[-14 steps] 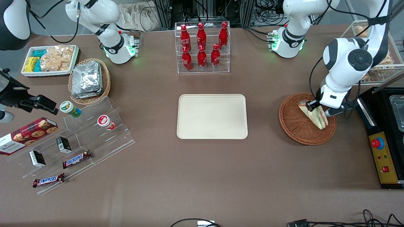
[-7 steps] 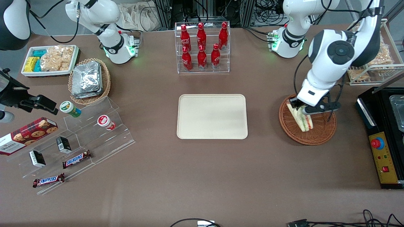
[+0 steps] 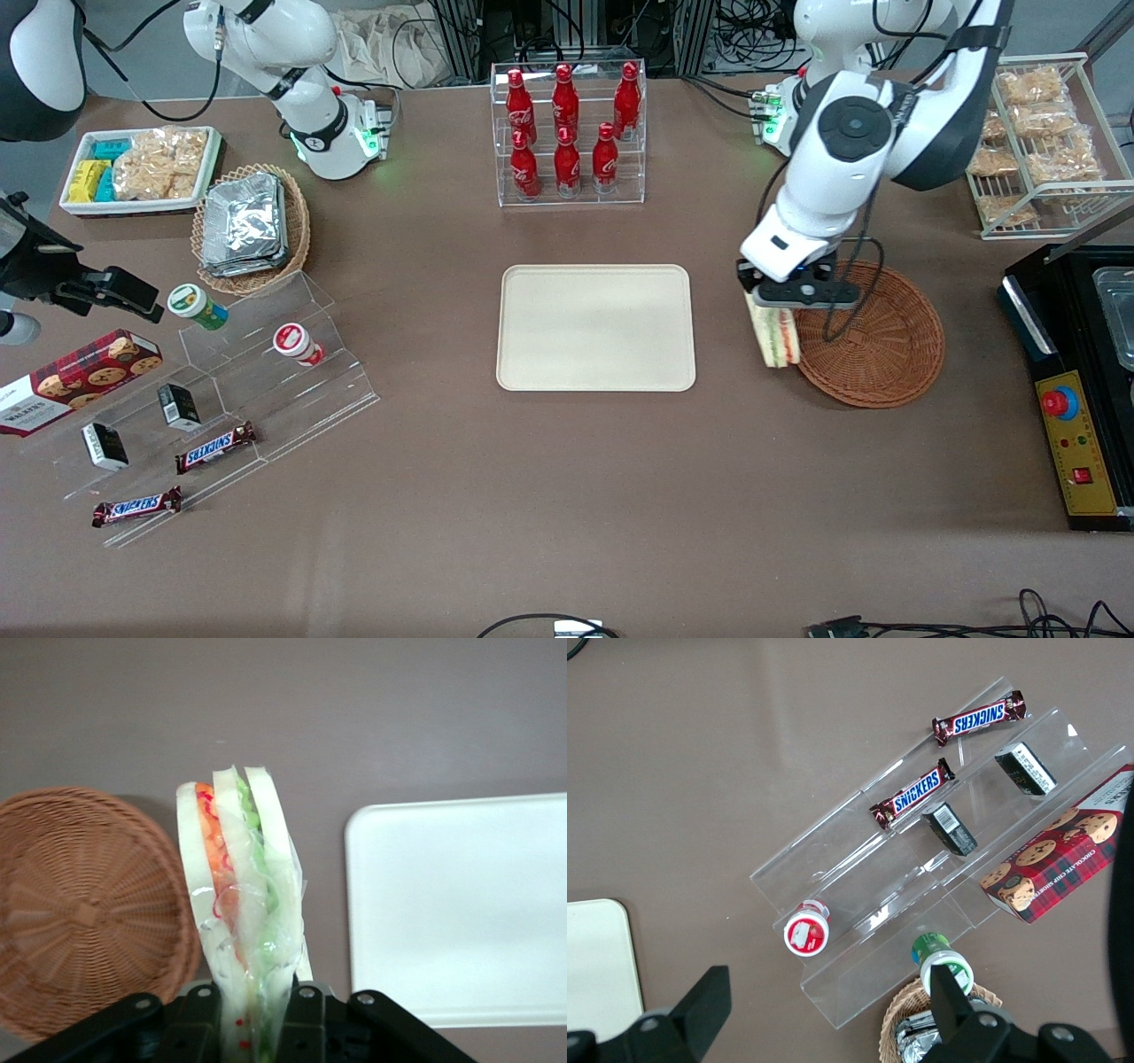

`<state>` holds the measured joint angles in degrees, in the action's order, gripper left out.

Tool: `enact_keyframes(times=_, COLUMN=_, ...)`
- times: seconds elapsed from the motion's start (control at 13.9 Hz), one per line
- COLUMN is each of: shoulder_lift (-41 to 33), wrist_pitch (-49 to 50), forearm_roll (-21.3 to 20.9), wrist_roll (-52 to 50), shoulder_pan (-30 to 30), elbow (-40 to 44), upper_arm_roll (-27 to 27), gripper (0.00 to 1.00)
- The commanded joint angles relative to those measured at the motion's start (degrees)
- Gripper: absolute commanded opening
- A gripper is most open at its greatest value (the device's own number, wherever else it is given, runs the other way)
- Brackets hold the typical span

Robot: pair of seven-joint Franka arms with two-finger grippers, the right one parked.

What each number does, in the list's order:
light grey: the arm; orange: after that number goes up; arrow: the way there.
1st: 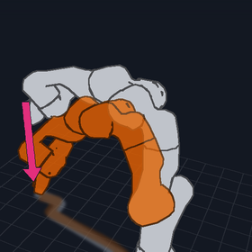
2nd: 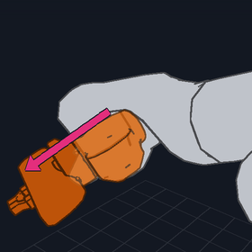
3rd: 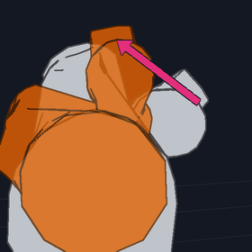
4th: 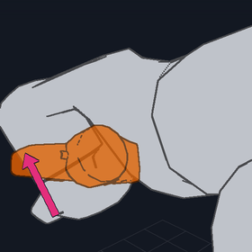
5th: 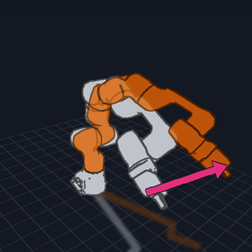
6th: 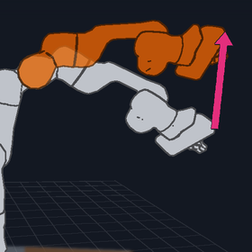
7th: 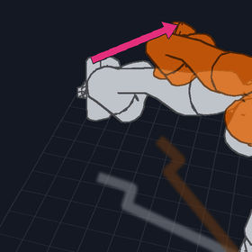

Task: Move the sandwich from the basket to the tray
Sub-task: 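Lift the sandwich and carry it with the left gripper over the tray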

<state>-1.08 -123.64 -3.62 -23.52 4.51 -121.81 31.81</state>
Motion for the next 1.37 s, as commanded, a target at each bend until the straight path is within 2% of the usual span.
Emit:
enact_keyframes(times=0.0, shoulder_lift=4.32, wrist_pitch=1.13, forearm_roll=-1.03, wrist_roll=-3.80, shoulder_pan=-0.03, elbow=4.12, upper_arm_roll=4.56, gripper=0.22)
enact_keyframes(times=0.29, shoulder_lift=6.44, wrist_pitch=-0.28, forearm_roll=-1.21, wrist_roll=-4.52, shoulder_pan=-2.48, elbow=3.51, upper_arm_roll=6.60, gripper=0.21)
enact_keyframes(times=0.65, shoulder_lift=12.41, wrist_pitch=-4.83, forearm_roll=-6.21, wrist_roll=-5.82, shoulder_pan=-5.65, elbow=2.38, upper_arm_roll=6.60, gripper=0.21)
enact_keyframes(times=0.86, shoulder_lift=16.18, wrist_pitch=-9.68, forearm_roll=-7.53, wrist_roll=-7.24, shoulder_pan=-6.44, elbow=0.96, upper_arm_roll=6.60, gripper=0.20)
enact_keyframes(times=1.01, shoulder_lift=19.35, wrist_pitch=-11.17, forearm_roll=-11.12, wrist_roll=-9.59, shoulder_pan=-6.53, elbow=0.96, upper_arm_roll=6.60, gripper=0.20)
enact_keyframes(times=1.29, shoulder_lift=25.24, wrist_pitch=-14.16, forearm_roll=-23.15, wrist_roll=-21.79, shoulder_pan=-8.55, elbow=0.96, upper_arm_roll=6.51, gripper=0.19)
